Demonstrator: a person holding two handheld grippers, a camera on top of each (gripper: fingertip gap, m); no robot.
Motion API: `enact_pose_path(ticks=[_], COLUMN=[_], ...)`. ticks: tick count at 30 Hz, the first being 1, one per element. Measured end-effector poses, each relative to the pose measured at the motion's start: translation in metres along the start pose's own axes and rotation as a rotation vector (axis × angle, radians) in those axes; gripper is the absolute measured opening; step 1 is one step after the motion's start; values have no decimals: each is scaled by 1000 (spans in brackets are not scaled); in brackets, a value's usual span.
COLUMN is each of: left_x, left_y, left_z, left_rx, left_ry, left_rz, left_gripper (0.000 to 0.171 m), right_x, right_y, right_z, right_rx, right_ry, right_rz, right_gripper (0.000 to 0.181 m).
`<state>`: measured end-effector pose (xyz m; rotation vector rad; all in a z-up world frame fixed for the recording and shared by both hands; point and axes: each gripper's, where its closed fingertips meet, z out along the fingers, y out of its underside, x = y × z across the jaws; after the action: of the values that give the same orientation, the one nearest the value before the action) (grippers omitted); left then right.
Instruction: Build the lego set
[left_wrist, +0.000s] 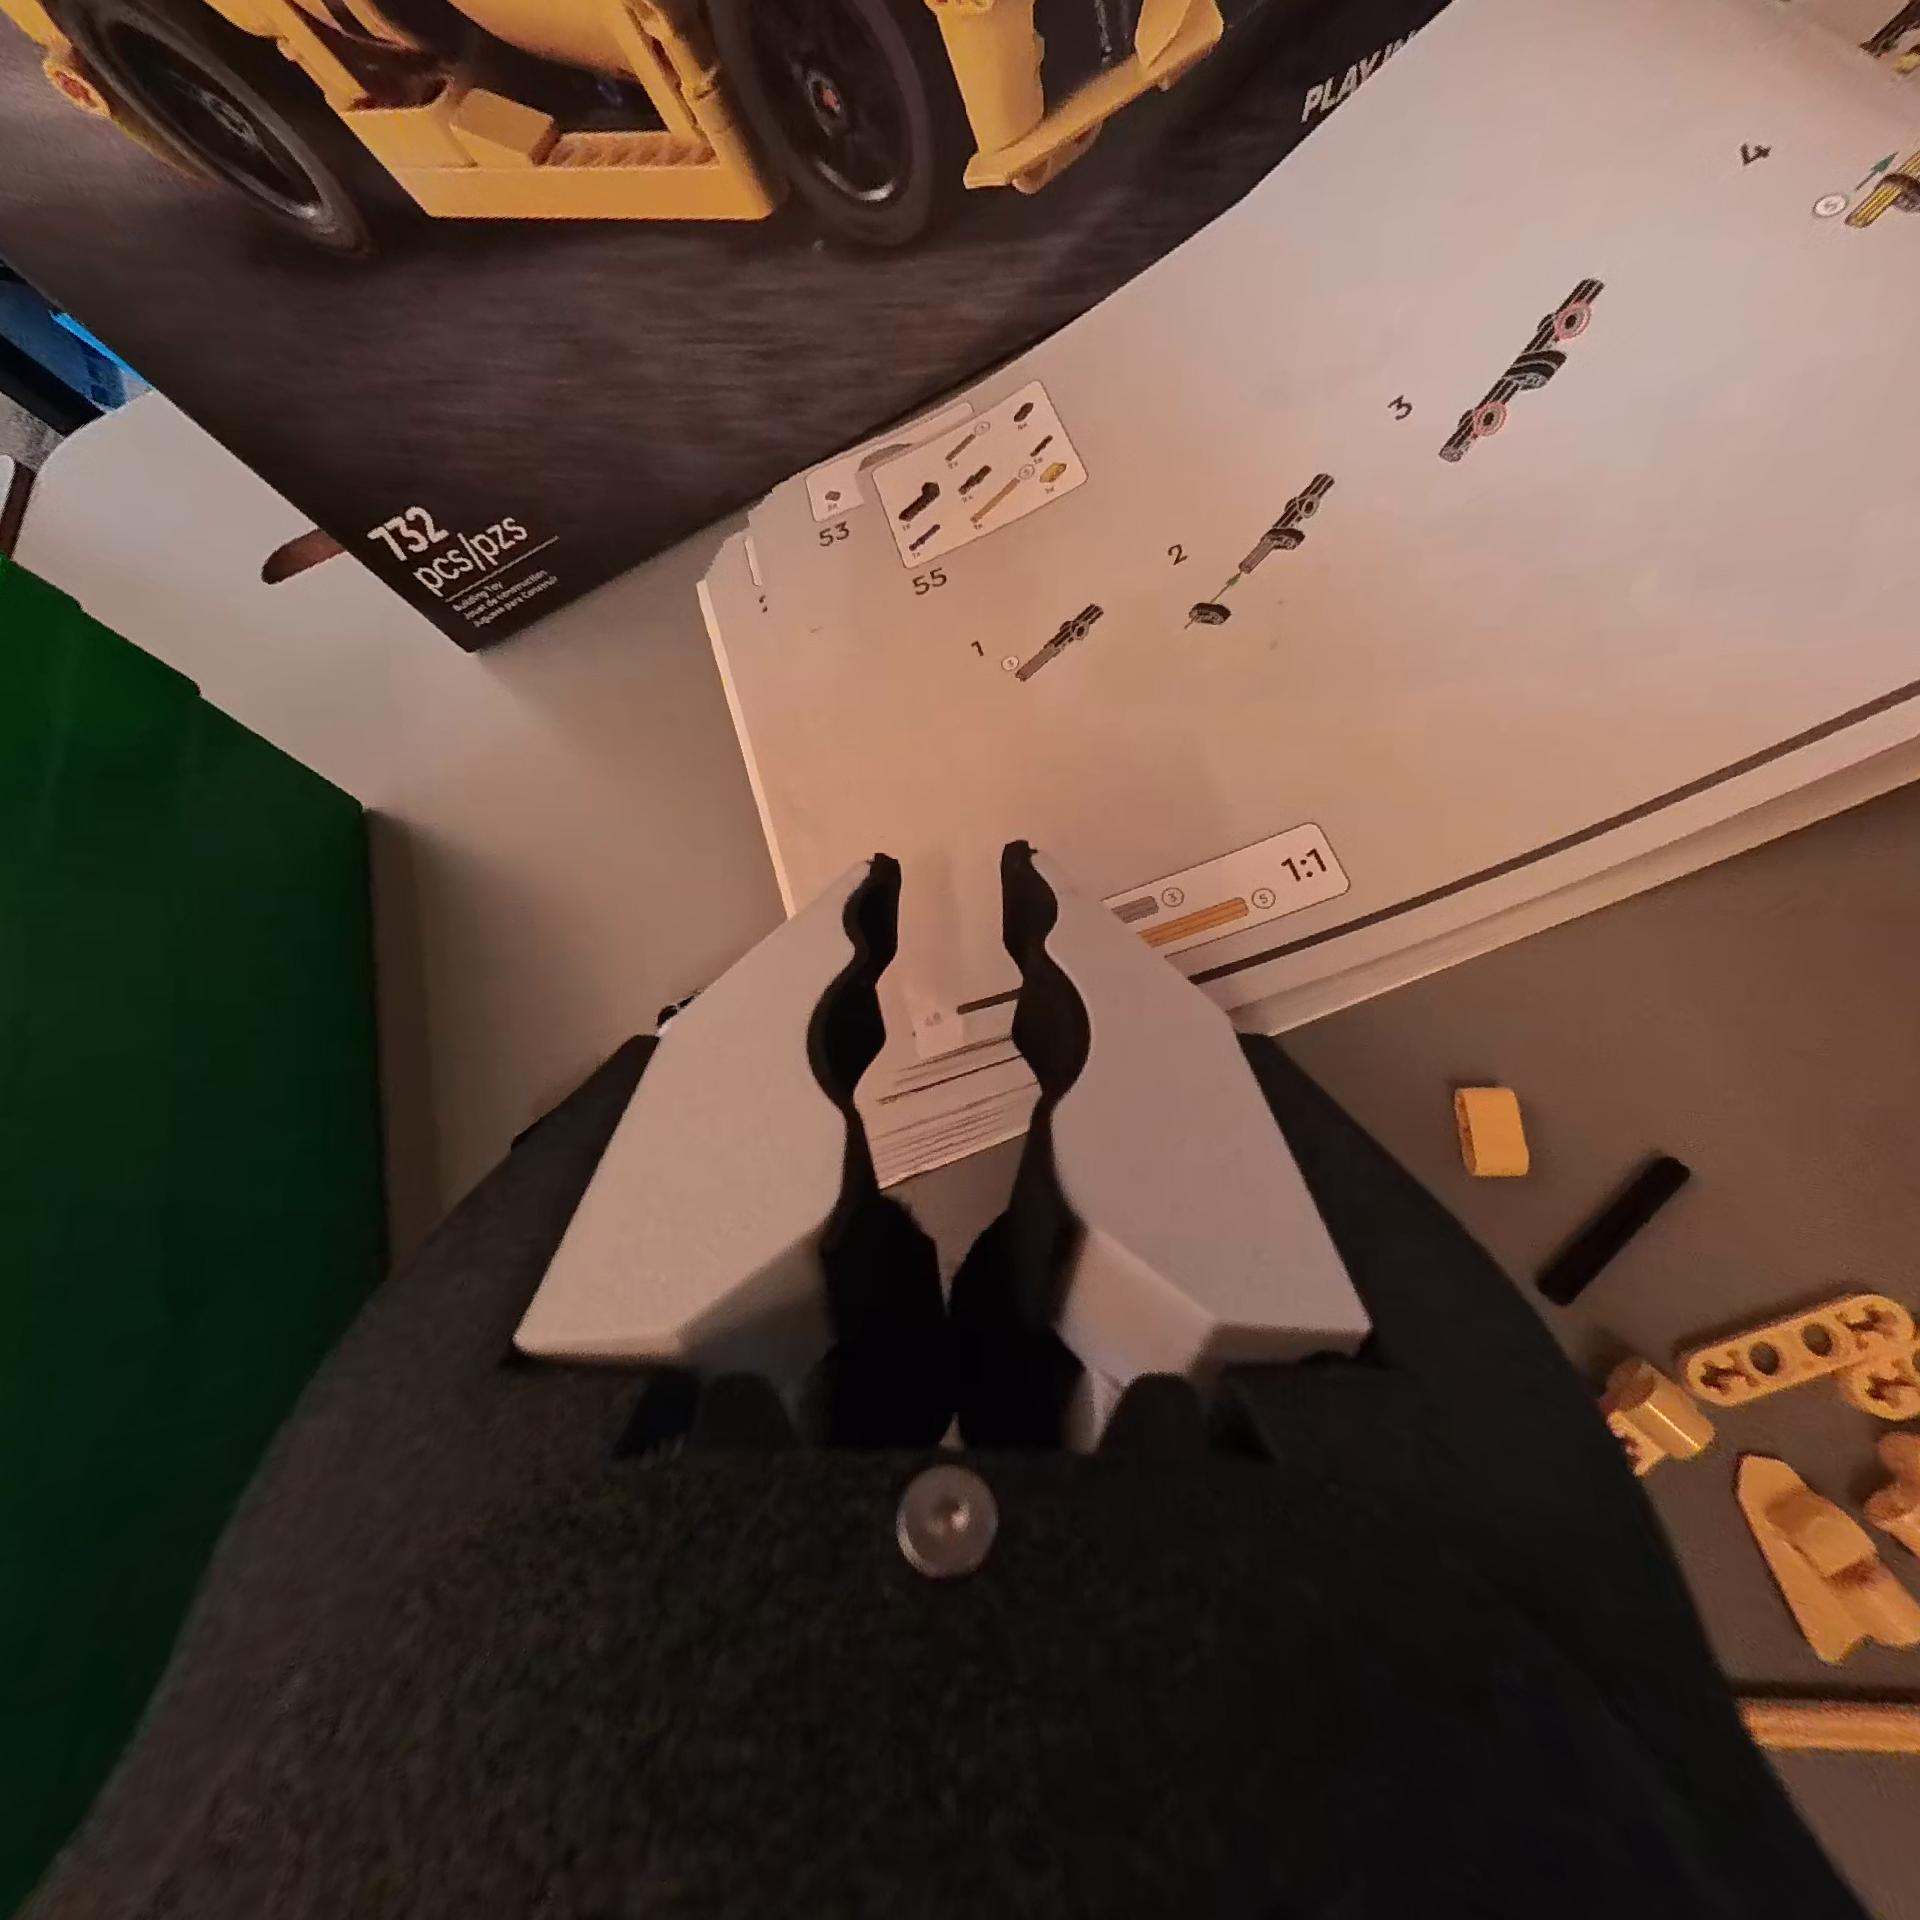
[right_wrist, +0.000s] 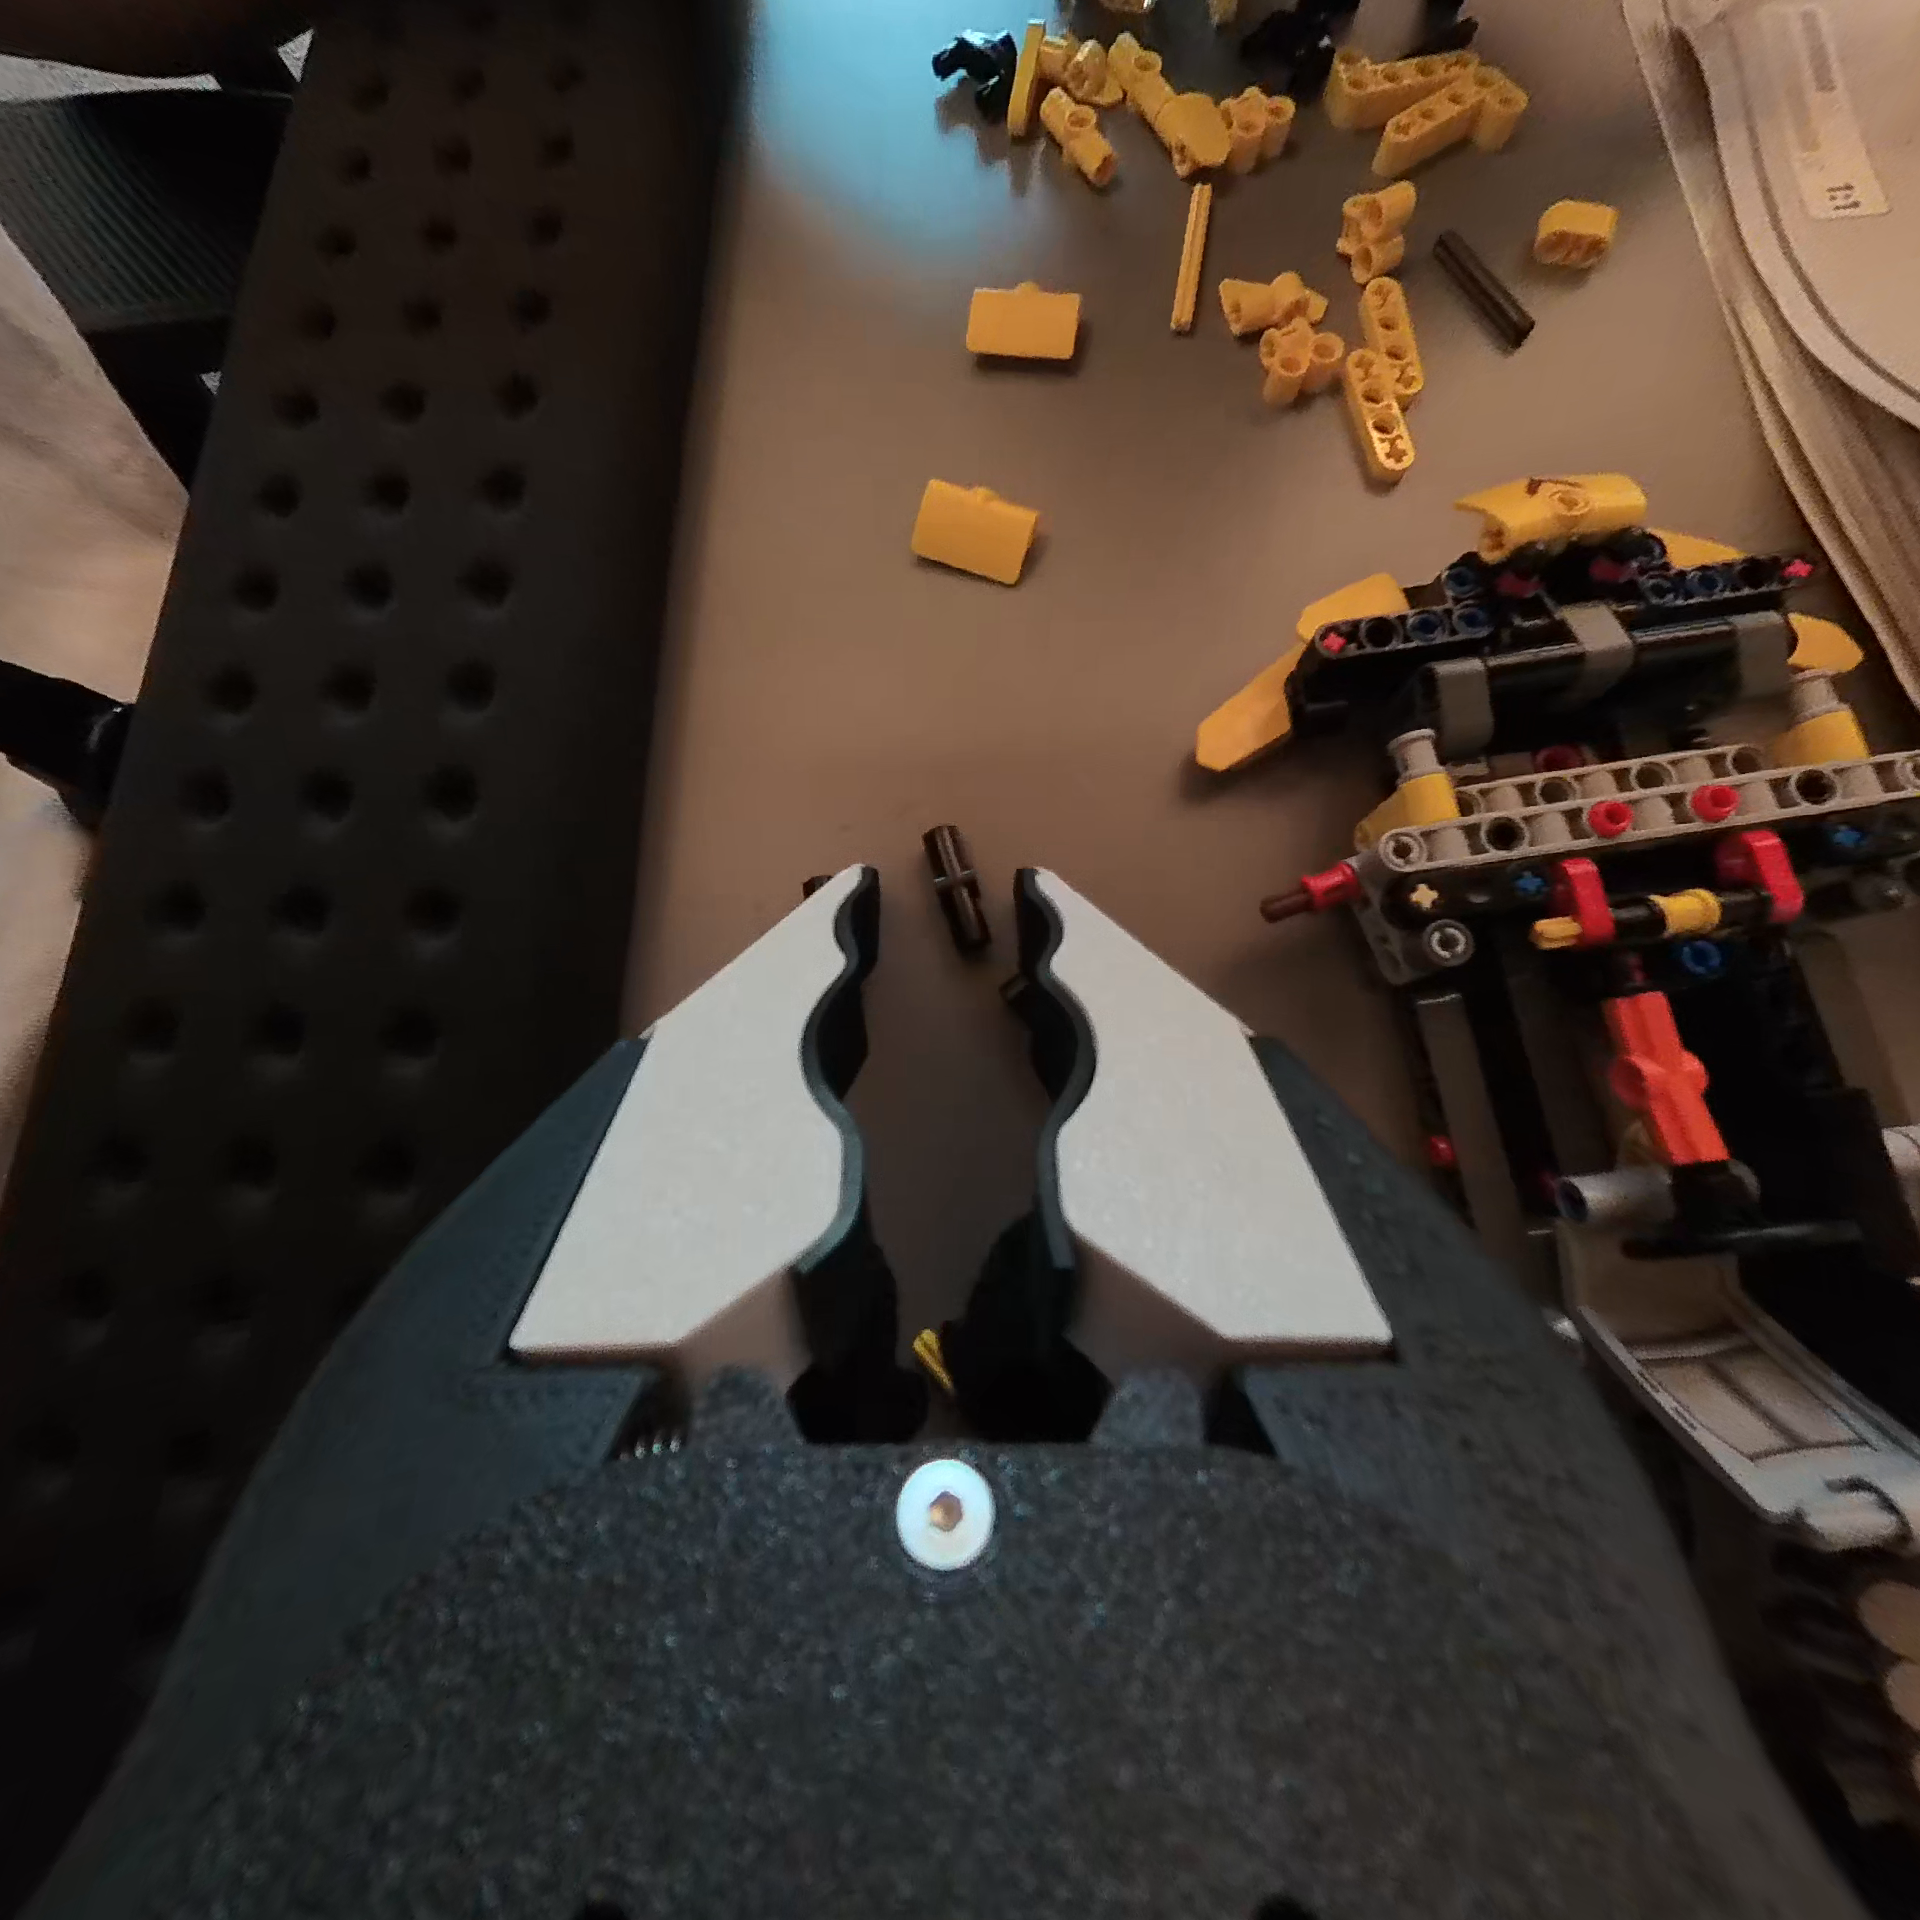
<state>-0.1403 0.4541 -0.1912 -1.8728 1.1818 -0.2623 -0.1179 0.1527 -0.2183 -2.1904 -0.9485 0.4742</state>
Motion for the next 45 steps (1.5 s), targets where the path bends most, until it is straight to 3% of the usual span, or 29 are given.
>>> enact_pose_path(ticks=[11, 17, 24, 26, 28, 30, 32, 33, 34, 38, 41, 45], left_x=[-1, 0, 3, 17, 47, 94, 146, 166, 180, 210, 222, 234], left_y=[-3, -8, -13, -25, -44, -64, -68, -61, -53, -38, -32, -26], left_z=[-3, -6, -9, -16, -34, -73, -140, -168, -182, -185, -197, -194], left_rx=[10, 31, 58, 125, 237, 395, 538, 552, 535, 550, 546, 561], left_ry=[-9, -11, 18, 99, 270, 556, 956, 1119, 1194, 1084, 1125, 1075], left_rz=[9, 19, 1, 10, 37, 90, 159, 198, 252, 467, 502, 591], left_gripper=[17, 17, 17, 17, 17, 17, 17, 22, 25, 34, 33, 30], right_x=[-1, 1, 17, 16, 16, 17, 14, 12, 9, 5, 4, 1], right_y=[12, 2, -1, -25, -55, -71, -76, -78, -80, -77, -74, -70], right_z=[-7, -5, -2, -16, -40, -60, -69, -73, -77, -77, -73, -65], right_rx=[-13, 12, -11, 138, 346, 480, 529, 550, 566, 552, 524, 478], right_ry=[-14, 3, 58, -67, -234, -366, -422, -435, -452, -502, -514, -556], right_rz=[-13, -25, 12, 205, 407, 534, 563, 559, 554, 578, 591, 633], right_gripper=[25, 23, 7, 7, 6, 6, 6, 6, 6, 6, 6, 6])
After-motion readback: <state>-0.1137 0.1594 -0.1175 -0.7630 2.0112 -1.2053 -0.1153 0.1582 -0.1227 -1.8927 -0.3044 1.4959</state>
